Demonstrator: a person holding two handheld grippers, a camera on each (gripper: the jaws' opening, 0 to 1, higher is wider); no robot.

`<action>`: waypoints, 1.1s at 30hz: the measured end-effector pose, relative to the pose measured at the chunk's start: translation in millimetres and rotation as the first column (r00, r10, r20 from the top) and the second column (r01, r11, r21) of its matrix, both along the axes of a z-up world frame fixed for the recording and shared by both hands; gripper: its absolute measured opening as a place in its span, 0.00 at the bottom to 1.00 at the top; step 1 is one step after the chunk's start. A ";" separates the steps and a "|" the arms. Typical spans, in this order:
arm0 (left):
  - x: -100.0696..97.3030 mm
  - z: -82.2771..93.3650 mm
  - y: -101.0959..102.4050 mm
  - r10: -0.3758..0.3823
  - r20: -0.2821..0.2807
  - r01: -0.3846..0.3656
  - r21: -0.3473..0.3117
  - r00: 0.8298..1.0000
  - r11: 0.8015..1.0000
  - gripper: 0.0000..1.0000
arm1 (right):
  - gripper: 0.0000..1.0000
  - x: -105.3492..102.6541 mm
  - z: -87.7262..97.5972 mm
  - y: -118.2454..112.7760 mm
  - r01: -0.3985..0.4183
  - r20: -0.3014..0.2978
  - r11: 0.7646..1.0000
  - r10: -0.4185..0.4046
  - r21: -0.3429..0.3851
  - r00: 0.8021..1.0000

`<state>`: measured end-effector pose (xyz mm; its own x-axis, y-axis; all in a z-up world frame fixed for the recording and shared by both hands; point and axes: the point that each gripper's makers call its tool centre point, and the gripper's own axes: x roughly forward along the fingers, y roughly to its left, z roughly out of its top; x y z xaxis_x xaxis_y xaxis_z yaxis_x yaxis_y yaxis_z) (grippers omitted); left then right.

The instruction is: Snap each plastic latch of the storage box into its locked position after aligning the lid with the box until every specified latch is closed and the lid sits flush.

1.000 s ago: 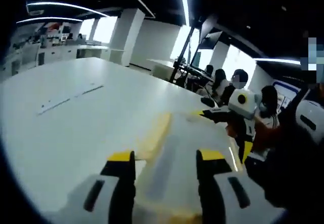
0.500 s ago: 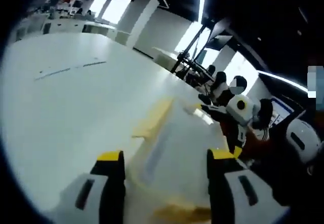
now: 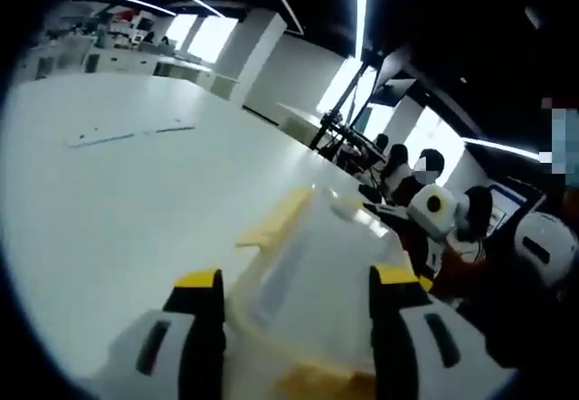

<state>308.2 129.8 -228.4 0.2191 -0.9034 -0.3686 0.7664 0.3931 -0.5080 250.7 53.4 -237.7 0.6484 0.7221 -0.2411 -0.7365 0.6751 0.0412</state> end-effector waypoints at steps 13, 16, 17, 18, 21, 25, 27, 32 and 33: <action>-1.3 -1.3 -1.9 0.000 -0.016 0.000 0.000 1.000 1.000 0.64 | 1.00 4.1 -7.1 -1.0 -0.010 0.025 0.999 0.011 -0.037 1.000; -1.1 -1.4 -2.2 -0.001 -0.016 0.001 -0.005 1.000 1.000 0.64 | 1.00 1.4 -4.5 -1.8 -0.028 0.008 0.999 0.028 -0.017 1.000; -1.0 -1.5 -2.2 -0.001 -0.016 0.001 -0.006 1.000 1.000 0.64 | 1.00 0.0 -2.3 -0.6 -0.033 -0.008 0.999 0.033 0.010 0.999; -1.0 -1.5 -2.4 -0.003 -0.017 0.003 -0.006 1.000 1.000 0.64 | 1.00 0.0 -0.5 -1.3 -0.036 -0.016 0.999 0.037 0.027 0.999; -1.0 -1.8 -3.1 -0.009 -0.020 0.009 -0.008 1.000 1.000 0.64 | 1.00 0.0 2.4 -0.5 -0.042 -0.034 0.998 0.043 0.055 0.998; -0.8 -1.9 -3.3 -0.009 -0.016 0.008 -0.014 1.000 1.000 0.64 | 1.00 0.3 -2.7 2.8 -0.021 -0.004 1.000 0.021 0.002 1.000; -0.8 -1.8 -3.4 -0.010 -0.012 0.009 -0.016 1.000 1.000 0.64 | 1.00 0.4 -2.2 2.5 -0.013 0.000 1.000 0.013 0.015 1.000; -0.1 -2.0 -3.5 -0.018 -0.012 0.018 -0.020 1.000 1.000 0.64 | 1.00 -0.2 5.3 1.7 -0.022 -0.048 0.996 0.026 0.086 0.998; 0.3 -2.0 -3.3 -0.020 -0.012 0.020 -0.019 1.000 1.000 0.64 | 0.99 0.6 10.0 1.3 -0.015 -0.066 0.991 0.024 0.134 0.998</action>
